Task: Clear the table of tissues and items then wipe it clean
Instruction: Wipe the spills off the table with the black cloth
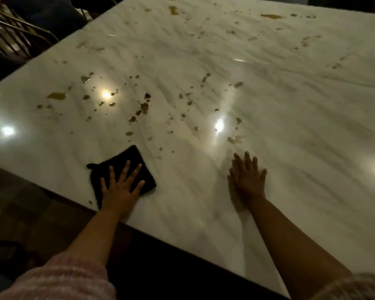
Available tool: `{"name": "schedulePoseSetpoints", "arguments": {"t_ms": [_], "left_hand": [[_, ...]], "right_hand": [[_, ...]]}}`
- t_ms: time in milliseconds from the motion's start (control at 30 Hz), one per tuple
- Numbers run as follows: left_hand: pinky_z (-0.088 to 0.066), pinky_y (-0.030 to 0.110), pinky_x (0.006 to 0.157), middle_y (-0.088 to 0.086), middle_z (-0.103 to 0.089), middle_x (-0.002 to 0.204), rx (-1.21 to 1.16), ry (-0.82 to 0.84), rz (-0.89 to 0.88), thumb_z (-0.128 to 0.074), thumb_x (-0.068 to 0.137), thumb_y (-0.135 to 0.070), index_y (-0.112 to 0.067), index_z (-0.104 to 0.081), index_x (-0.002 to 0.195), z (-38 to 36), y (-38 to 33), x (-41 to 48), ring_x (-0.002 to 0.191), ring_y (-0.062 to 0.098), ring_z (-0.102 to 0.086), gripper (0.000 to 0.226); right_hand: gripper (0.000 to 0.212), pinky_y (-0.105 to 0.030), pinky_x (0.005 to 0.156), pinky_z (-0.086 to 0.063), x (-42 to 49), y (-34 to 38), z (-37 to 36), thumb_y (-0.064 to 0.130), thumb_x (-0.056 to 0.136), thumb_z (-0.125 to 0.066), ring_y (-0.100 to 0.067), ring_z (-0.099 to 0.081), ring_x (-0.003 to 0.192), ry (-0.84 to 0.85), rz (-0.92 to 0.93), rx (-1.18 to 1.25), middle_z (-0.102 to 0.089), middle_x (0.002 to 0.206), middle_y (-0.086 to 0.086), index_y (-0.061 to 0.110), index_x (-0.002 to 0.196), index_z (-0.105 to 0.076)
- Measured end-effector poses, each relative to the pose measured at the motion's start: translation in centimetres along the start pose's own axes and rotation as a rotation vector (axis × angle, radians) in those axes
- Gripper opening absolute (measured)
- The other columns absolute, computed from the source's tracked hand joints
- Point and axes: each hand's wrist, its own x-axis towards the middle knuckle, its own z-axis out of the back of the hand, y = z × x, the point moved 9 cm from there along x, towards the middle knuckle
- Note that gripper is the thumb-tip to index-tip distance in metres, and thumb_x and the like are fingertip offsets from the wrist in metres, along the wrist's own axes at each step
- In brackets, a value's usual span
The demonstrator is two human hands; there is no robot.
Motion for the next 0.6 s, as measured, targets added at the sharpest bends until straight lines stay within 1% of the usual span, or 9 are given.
{"name": "schedulePoseSetpoints", "arguments": {"t_ms": [100,200,267,333,400,433,500,533,600], "left_hand": [[0.008,0.058,0.113,-0.009,0.015,0.157,-0.036,-0.009,0.236,-0.020,0.095,-0.058,-0.047,0.007,0.144,3.1,7.6,4.7,0.143,0.034,0.016,0.057],[0.008,0.063,0.110,-0.002,0.017,0.157,-0.063,-0.024,0.364,-0.016,0.096,-0.056,-0.043,0.006,0.147,4.1,6.8,9.5,0.140,0.043,0.016,0.057],[0.007,0.065,0.109,0.000,0.016,0.157,-0.043,-0.012,0.216,-0.018,0.096,-0.054,-0.041,0.004,0.147,3.4,1.1,11.0,0.139,0.046,0.015,0.057],[0.002,0.067,0.107,-0.002,0.009,0.157,0.004,-0.023,-0.120,-0.024,0.096,-0.053,-0.042,-0.003,0.147,1.6,-6.9,8.9,0.140,0.048,0.009,0.056],[-0.015,0.071,0.104,-0.001,-0.019,0.155,0.071,-0.052,-0.509,-0.029,0.091,-0.056,-0.043,-0.020,0.145,-0.3,-12.9,3.5,0.137,0.051,-0.012,0.056],[-0.021,0.067,0.106,-0.002,-0.032,0.151,0.104,-0.003,-0.628,-0.029,0.088,-0.058,-0.044,-0.021,0.144,-1.3,-13.8,1.0,0.134,0.049,-0.022,0.059],[-0.018,0.057,0.109,-0.007,-0.036,0.149,0.128,-0.021,-0.725,-0.029,0.086,-0.061,-0.049,-0.007,0.144,-1.4,-11.7,0.6,0.133,0.044,-0.029,0.064],[-0.017,0.055,0.110,-0.010,-0.032,0.149,0.126,-0.081,-0.705,-0.029,0.084,-0.062,-0.052,-0.001,0.143,-0.7,-9.5,2.2,0.134,0.044,-0.028,0.065],[-0.009,0.059,0.111,-0.013,-0.012,0.151,0.045,-0.199,-0.475,-0.022,0.081,-0.066,-0.055,0.003,0.140,1.9,-3.1,6.8,0.141,0.044,-0.013,0.065]], "right_hand": [[0.059,-0.050,0.113,0.011,0.5,0.7,-0.4,0.055,0.092,-0.008,-0.016,0.011,0.145,-0.084,-0.057,-0.057,0.007,0.158,0.006,0.039,0.149,-0.004],[0.063,-0.048,0.114,0.010,0.2,0.4,-0.2,0.056,0.089,-0.007,-0.013,0.009,0.145,-0.088,-0.070,-0.048,0.005,0.158,0.007,0.038,0.149,-0.006],[0.063,-0.048,0.116,0.008,0.4,0.3,-0.1,0.056,0.089,-0.008,-0.012,0.008,0.145,-0.102,-0.083,-0.063,0.003,0.159,0.008,0.038,0.149,-0.007],[0.062,-0.047,0.116,0.007,0.4,0.3,0.0,0.057,0.090,-0.010,-0.011,0.007,0.145,-0.117,-0.095,-0.068,0.001,0.159,0.008,0.039,0.149,-0.008],[0.061,-0.047,0.116,0.006,0.2,0.4,-0.1,0.056,0.090,-0.011,-0.010,0.006,0.145,-0.122,-0.102,-0.070,0.000,0.159,0.009,0.039,0.148,-0.007],[0.060,-0.046,0.116,0.006,0.2,0.3,-0.2,0.056,0.090,-0.011,-0.010,0.006,0.145,-0.122,-0.105,-0.072,0.000,0.159,0.009,0.040,0.148,-0.007],[0.060,-0.046,0.116,0.007,0.4,0.2,-0.2,0.055,0.090,-0.012,-0.010,0.006,0.145,-0.120,-0.116,-0.075,0.000,0.159,0.010,0.040,0.148,-0.008],[0.060,-0.045,0.116,0.007,0.4,0.2,-0.2,0.055,0.090,-0.013,-0.010,0.006,0.145,-0.119,-0.120,-0.079,0.000,0.159,0.010,0.040,0.148,-0.008],[0.061,-0.045,0.116,0.007,0.3,0.3,-0.3,0.055,0.090,-0.013,-0.010,0.005,0.145,-0.119,-0.122,-0.092,0.000,0.159,0.010,0.039,0.148,-0.009]]}}
